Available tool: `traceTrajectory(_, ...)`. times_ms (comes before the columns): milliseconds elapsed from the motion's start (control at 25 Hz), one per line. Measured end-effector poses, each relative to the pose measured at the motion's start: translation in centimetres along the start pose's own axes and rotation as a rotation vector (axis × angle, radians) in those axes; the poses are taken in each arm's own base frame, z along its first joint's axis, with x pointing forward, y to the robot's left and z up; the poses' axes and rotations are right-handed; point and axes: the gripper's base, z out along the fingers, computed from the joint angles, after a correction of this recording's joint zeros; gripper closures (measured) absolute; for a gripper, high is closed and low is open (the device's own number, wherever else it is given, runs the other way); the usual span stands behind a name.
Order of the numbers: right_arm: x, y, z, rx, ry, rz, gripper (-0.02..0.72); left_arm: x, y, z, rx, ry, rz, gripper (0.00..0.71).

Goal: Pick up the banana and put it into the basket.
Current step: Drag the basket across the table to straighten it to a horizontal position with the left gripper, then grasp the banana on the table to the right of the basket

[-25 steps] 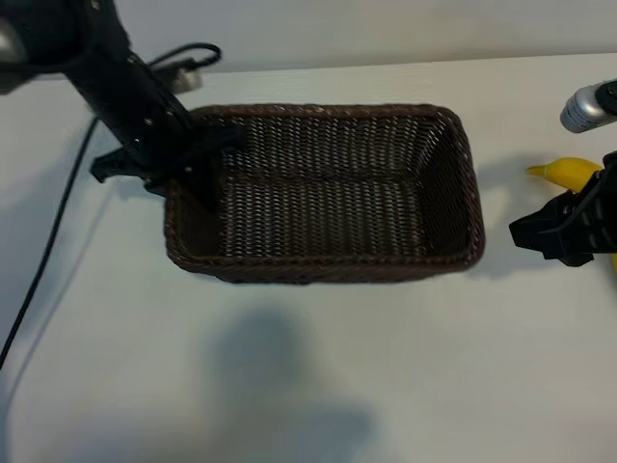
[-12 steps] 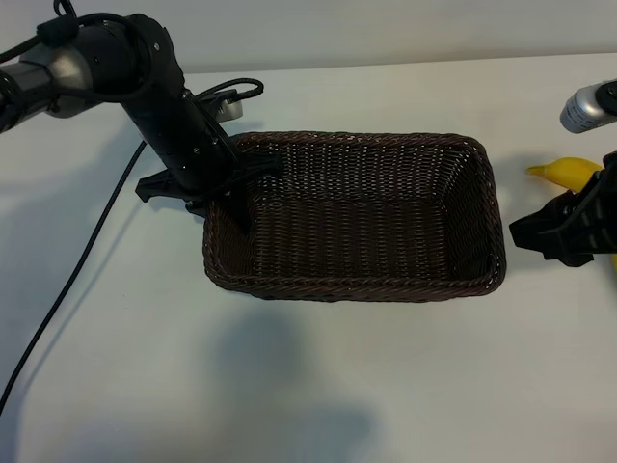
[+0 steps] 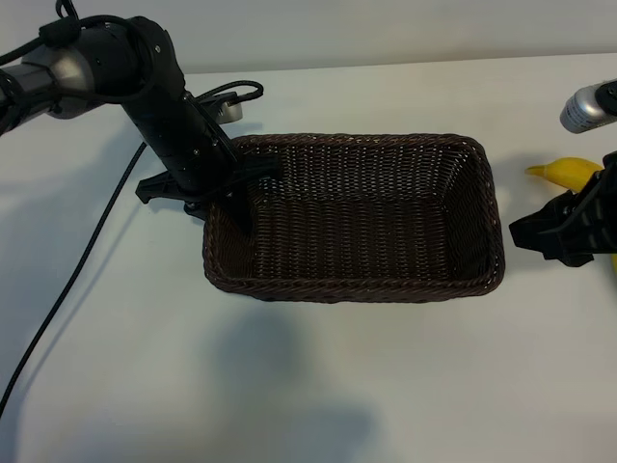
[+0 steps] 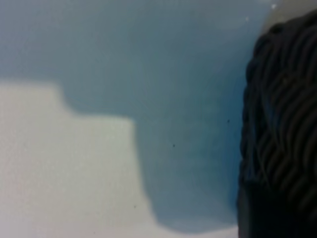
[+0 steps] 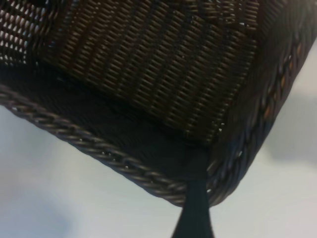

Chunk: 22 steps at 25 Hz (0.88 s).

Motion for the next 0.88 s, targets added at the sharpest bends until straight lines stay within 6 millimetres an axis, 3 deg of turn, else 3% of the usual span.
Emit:
traceTrajectory(160, 0.0, 0.0, 0.0, 0.0, 0.0, 0.0, 0.098, 0.2, 0.0, 0.0, -0.002, 0.023, -0.006, 0.245)
traceTrajectory(280, 0.0, 0.0, 0.0, 0.0, 0.0, 0.0, 0.098, 0.7, 0.2, -0.4, -0.036, 0.058, 0.009, 0.161)
traceTrajectory(520, 0.0, 0.0, 0.0, 0.0, 0.0, 0.0, 0.098, 1.4, 0.0, -2.8, -0.072, 0.022, 0.027, 0.146)
traceTrajectory(880, 0.0, 0.0, 0.0, 0.0, 0.0, 0.0, 0.098, 4.0, -0.8, -8.8, -0.103, -0.088, 0.089, 0.146)
